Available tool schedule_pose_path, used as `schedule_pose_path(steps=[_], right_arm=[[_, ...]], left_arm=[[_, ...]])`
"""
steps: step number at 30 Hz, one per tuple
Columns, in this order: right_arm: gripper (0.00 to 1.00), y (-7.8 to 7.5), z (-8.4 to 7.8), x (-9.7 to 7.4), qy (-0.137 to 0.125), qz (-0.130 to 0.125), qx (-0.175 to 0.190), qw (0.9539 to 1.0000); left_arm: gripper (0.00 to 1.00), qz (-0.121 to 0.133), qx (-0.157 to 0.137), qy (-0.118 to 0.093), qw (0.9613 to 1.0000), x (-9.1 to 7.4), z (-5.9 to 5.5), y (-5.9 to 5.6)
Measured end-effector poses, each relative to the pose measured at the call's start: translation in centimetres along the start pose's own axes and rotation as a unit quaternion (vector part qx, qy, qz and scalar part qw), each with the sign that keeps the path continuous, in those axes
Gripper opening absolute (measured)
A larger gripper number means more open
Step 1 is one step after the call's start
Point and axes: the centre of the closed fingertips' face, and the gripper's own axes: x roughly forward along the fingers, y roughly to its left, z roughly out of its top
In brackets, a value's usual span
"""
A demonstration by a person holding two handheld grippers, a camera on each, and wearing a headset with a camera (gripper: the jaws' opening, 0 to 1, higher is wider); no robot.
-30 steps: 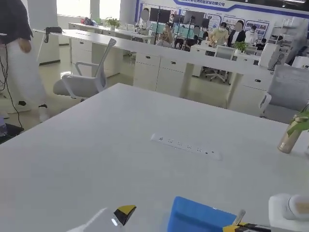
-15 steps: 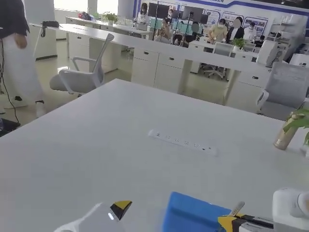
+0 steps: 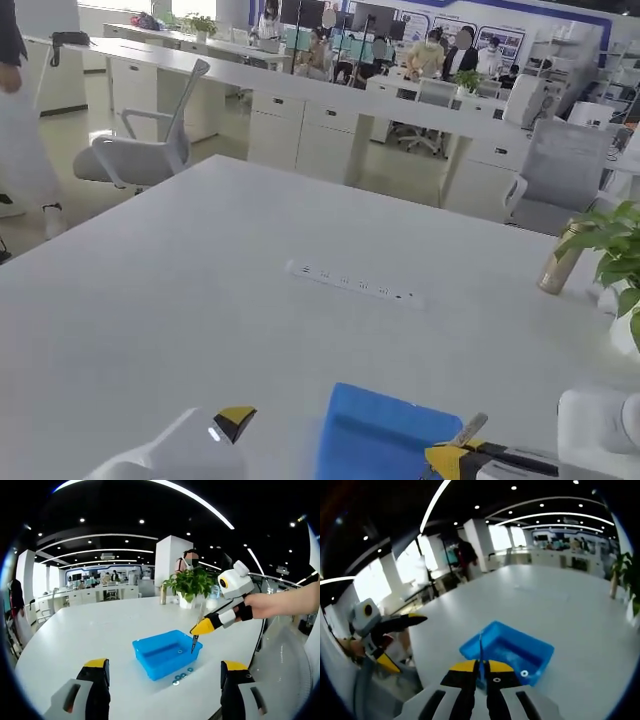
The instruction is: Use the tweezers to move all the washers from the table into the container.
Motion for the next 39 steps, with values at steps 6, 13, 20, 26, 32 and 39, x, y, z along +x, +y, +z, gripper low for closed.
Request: schedule_pose_path(steps=[6,13,20,26,32,39], right_arm=[[0.03,0.0,-2.5,0.9,0.024,-0.002,0.007,0.9997],[0.03,-0.8,-4.8,2.3,0.042,-0.014,0.021,0.9988],[0.03,-1.2,-4.6,3.0,0.050,-0.026,-0.001,0.9984],[0.03,-1.4,-4.5,3.2,0.066,-0.033,-0.017,0.9971],[0.04,-1.1,-4.6,3.5,0.067,-0.030,-0.014,0.9972],[0.04,-0.7,-5.0,3.4,0.079,-0.029,-0.030,0.9960]], left_arm=[[0.92,-0.003,0.007,0.005,1.0000,0.0,-0.1,-0.1],[0.92,0.002,0.004,0.011,0.9999,0.0,-0.4,0.2],[0.92,0.006,0.007,0.009,0.9999,0.0,-0.2,0.3],[0.92,0.000,0.006,0.011,0.9999,0.1,-0.3,0.1],[0.91,0.000,0.007,0.013,0.9999,0.1,-0.4,0.1],[0.91,0.000,0.005,0.015,0.9999,0.1,-0.5,0.2]])
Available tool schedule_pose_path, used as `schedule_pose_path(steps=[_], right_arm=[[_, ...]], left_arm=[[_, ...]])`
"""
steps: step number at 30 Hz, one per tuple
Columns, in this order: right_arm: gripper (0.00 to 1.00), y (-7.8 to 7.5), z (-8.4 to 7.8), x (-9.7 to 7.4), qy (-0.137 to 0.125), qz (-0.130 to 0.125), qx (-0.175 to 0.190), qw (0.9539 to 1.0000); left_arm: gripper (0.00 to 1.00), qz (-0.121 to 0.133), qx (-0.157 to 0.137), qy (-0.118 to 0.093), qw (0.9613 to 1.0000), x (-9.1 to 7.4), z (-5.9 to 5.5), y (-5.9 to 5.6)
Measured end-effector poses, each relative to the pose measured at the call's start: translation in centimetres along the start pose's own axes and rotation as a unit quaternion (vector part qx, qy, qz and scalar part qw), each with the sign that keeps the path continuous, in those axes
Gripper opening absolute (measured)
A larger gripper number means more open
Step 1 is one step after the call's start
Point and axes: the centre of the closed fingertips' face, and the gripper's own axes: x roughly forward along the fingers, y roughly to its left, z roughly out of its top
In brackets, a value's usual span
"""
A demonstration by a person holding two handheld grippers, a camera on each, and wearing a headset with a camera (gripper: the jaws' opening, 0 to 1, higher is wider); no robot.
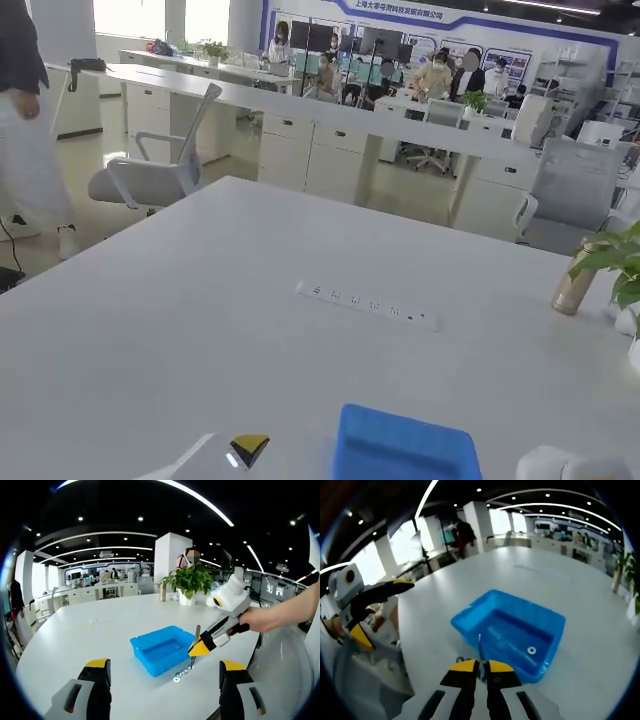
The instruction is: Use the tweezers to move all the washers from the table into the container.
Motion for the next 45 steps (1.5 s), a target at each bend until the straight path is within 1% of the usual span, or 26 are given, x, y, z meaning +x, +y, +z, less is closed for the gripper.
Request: schedule_pose_path(steps=[2,4,6,8,10,12,13,15,18,19,22,26,28,33,36,39,41,42,45], right_arm=[[0.04,0.3,0.0,0.0,-0.001,0.002,-0.003,1.0000],[0.03,0.5,0.1,-0.1,0.001,-0.001,-0.014,0.9999],[0.03,0.3,0.0,0.0,0.003,-0.002,-0.028,0.9996],[0.03,0.4,0.0,-0.1,0.004,-0.002,-0.034,0.9994],[0.03,0.6,0.1,-0.1,0.003,0.000,-0.032,0.9995],[0.03,0.5,0.1,-0.2,0.001,0.001,-0.029,0.9996],[0.03,0.1,0.0,-0.1,-0.001,0.002,-0.022,0.9998],[0.03,0.1,0.1,-0.3,-0.006,0.003,-0.015,0.9999],[0.03,0.3,0.7,-0.9,-0.020,0.011,0.002,0.9997],[0.03,0.5,1.1,-1.2,-0.027,0.015,0.009,0.9995],[0.03,0.5,1.8,-1.8,-0.032,0.020,0.008,0.9993],[0.03,1.1,3.5,-2.8,-0.048,0.026,0.005,0.9985],[0.03,1.1,4.2,-3.2,-0.053,0.026,0.003,0.9982],[0.03,0.4,5.8,-3.9,-0.067,0.029,0.009,0.9973],[0.03,-0.1,6.6,-4.1,-0.072,0.025,0.008,0.9970],[0.03,-1.1,7.6,-4.2,-0.078,0.021,0.008,0.9967],[0.03,-1.7,8.0,-4.0,-0.080,0.016,0.007,0.9966],[0.03,-2.0,8.2,-4.0,-0.079,0.014,0.007,0.9967],[0.03,-3.0,8.4,-3.5,-0.076,0.010,0.009,0.9970]], left_arm=[[0.91,0.000,0.001,0.001,1.0000,0.0,-0.1,0.0],[0.91,-0.002,0.003,0.003,1.0000,0.0,-0.1,-0.1],[0.90,-0.003,0.005,0.004,1.0000,0.0,-0.1,-0.1],[0.90,-0.002,0.006,0.005,1.0000,0.0,-0.1,-0.1],[0.90,-0.002,0.006,0.003,1.0000,0.0,-0.1,-0.1],[0.90,-0.002,0.006,0.004,1.0000,0.0,-0.1,-0.1],[0.90,-0.002,0.005,0.003,1.0000,0.0,-0.1,-0.1],[0.90,-0.003,0.005,0.002,1.0000,0.0,-0.1,-0.1],[0.90,-0.002,0.006,0.003,1.0000,0.0,0.0,-0.1],[0.90,-0.001,0.007,0.003,1.0000,0.0,0.0,-0.1],[0.90,-0.002,0.003,0.000,1.0000,-0.1,0.1,0.0],[0.90,-0.004,0.003,0.000,1.0000,0.0,0.0,-0.1],[0.90,-0.006,0.004,-0.001,1.0000,0.0,0.1,-0.2],[0.89,-0.006,0.001,-0.005,1.0000,-0.1,0.2,-0.2],[0.89,-0.002,-0.003,-0.010,0.9999,-0.2,0.4,0.0],[0.90,-0.003,-0.011,-0.017,0.9998,-0.2,0.6,0.0],[0.92,-0.015,-0.023,-0.045,0.9986,-0.3,1.6,-0.4],[0.93,-0.019,-0.027,-0.053,0.9981,-0.4,1.9,-0.5],[0.93,-0.020,-0.031,-0.059,0.9976,-0.5,2.1,-0.5]])
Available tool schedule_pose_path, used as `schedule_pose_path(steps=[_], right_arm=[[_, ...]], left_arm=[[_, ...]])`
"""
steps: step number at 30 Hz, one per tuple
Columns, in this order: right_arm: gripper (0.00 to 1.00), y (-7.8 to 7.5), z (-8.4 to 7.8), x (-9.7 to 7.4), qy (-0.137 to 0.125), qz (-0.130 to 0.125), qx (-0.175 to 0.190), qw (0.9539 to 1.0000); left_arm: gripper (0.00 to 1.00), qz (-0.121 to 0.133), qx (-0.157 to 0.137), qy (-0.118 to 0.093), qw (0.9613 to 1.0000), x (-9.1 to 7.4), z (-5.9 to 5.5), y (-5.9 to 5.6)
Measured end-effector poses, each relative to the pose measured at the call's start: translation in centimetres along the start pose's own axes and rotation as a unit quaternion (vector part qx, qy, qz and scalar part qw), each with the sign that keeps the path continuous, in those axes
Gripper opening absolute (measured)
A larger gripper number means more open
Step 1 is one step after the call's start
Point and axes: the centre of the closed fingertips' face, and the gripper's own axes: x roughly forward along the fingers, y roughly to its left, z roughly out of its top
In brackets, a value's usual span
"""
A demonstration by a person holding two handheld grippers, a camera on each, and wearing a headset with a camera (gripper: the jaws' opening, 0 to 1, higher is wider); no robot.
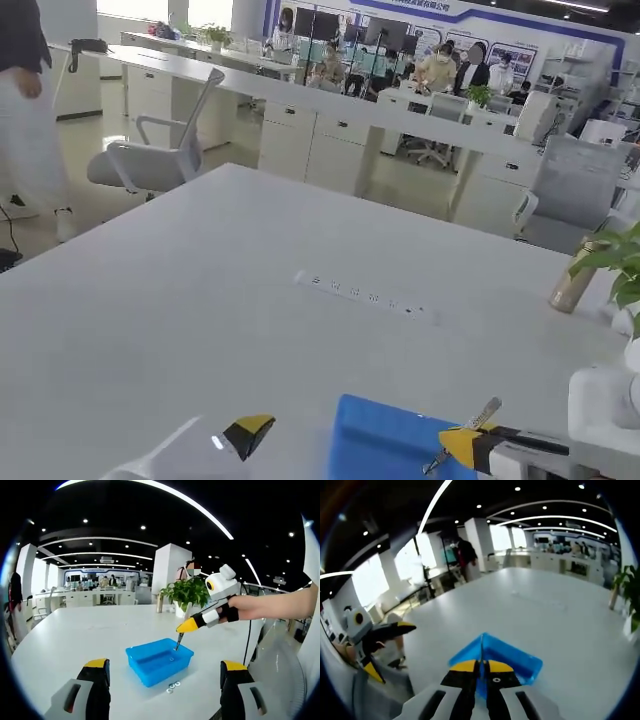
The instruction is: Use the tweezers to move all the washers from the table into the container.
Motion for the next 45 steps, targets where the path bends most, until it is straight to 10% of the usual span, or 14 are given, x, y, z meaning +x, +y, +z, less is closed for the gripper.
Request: schedule_pose_path(steps=[15,23,45], right_arm=[[0.03,-2.9,-0.6,1.9,0.026,-0.029,0.006,0.9992],[0.03,-3.6,-1.4,3.2,0.042,-0.031,0.010,0.9986],[0.03,-3.9,-4.0,5.7,0.090,-0.027,0.004,0.9956]], left_arm=[[0.86,-0.026,0.019,-0.001,0.9995,0.2,0.2,-1.4],[0.88,-0.023,-0.029,-0.041,0.9985,-0.1,1.7,-1.0],[0.87,-0.018,-0.045,-0.026,0.9985,0.0,1.2,-0.8]])
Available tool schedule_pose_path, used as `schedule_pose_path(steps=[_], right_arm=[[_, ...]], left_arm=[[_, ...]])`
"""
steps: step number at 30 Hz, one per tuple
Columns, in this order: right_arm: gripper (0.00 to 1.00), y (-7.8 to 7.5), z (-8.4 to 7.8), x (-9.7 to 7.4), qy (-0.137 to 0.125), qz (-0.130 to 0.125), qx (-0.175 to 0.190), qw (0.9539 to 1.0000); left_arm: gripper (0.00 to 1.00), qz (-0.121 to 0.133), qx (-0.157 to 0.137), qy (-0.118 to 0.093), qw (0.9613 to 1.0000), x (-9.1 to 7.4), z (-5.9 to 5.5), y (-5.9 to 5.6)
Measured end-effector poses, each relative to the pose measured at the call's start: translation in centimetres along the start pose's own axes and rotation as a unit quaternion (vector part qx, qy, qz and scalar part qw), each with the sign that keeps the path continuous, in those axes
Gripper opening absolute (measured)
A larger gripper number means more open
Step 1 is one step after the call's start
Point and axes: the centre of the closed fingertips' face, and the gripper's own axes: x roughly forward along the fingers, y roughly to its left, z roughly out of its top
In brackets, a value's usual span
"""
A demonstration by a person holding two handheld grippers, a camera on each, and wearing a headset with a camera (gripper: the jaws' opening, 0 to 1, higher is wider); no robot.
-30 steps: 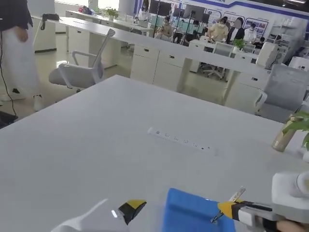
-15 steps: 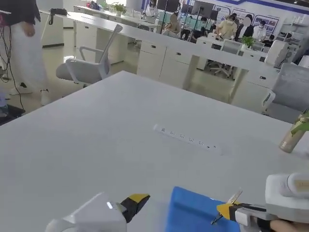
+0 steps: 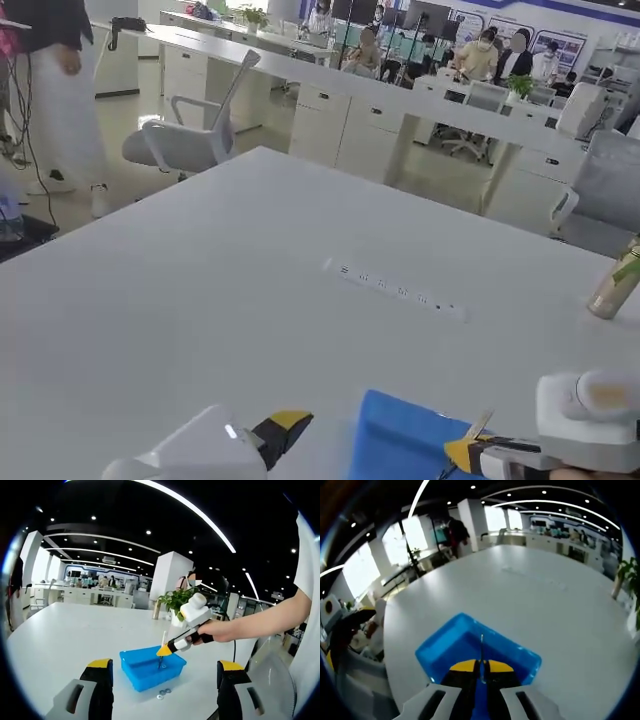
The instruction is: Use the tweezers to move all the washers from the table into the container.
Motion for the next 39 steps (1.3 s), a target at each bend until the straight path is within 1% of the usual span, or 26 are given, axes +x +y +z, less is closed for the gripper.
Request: schedule_pose_path(steps=[1,7,10,13,17,20,22,26,28,33,39], right_arm=[[0.03,0.0,-0.1,0.0,0.002,-0.001,0.000,1.0000],[0.03,-0.2,-0.5,0.2,0.005,-0.004,0.001,1.0000],[0.03,0.0,-0.5,0.2,0.004,-0.003,-0.002,1.0000],[0.03,0.0,-0.6,0.2,0.002,-0.002,-0.001,1.0000],[0.03,-0.2,-0.6,0.3,-0.002,-0.002,-0.003,1.0000],[0.03,-0.3,-0.6,0.2,-0.003,-0.003,-0.007,1.0000],[0.04,-0.2,-0.6,0.1,-0.005,-0.004,-0.011,0.9999],[0.04,0.3,-0.5,-0.3,-0.013,0.001,-0.012,0.9998],[0.04,0.4,-0.4,-0.6,-0.016,0.000,-0.013,0.9998],[0.04,1.5,0.6,-1.8,-0.039,0.008,-0.015,0.9991],[0.03,3.0,1.8,-3.1,-0.065,0.020,-0.015,0.9975]], left_arm=[[0.87,0.000,0.001,0.004,1.0000,0.0,-0.1,0.0],[0.86,0.001,0.004,0.014,0.9999,0.1,-0.5,0.1],[0.86,0.002,0.001,0.010,1.0000,0.1,-0.4,0.1],[0.87,0.000,-0.008,0.012,0.9999,0.1,-0.6,0.3],[0.87,0.003,-0.011,0.011,0.9999,0.1,-0.6,0.4],[0.86,-0.004,-0.016,0.024,0.9996,0.2,-1.1,0.3],[0.86,-0.006,-0.013,0.030,0.9995,0.3,-1.3,0.2],[0.86,-0.006,-0.005,0.033,0.9994,0.3,-1.5,0.1],[0.86,-0.007,-0.005,0.034,0.9994,0.2,-1.5,0.1],[0.85,-0.009,-0.012,0.041,0.9991,0.3,-1.8,0.2],[0.84,-0.010,-0.007,0.045,0.9989,0.2,-2.0,0.2]])
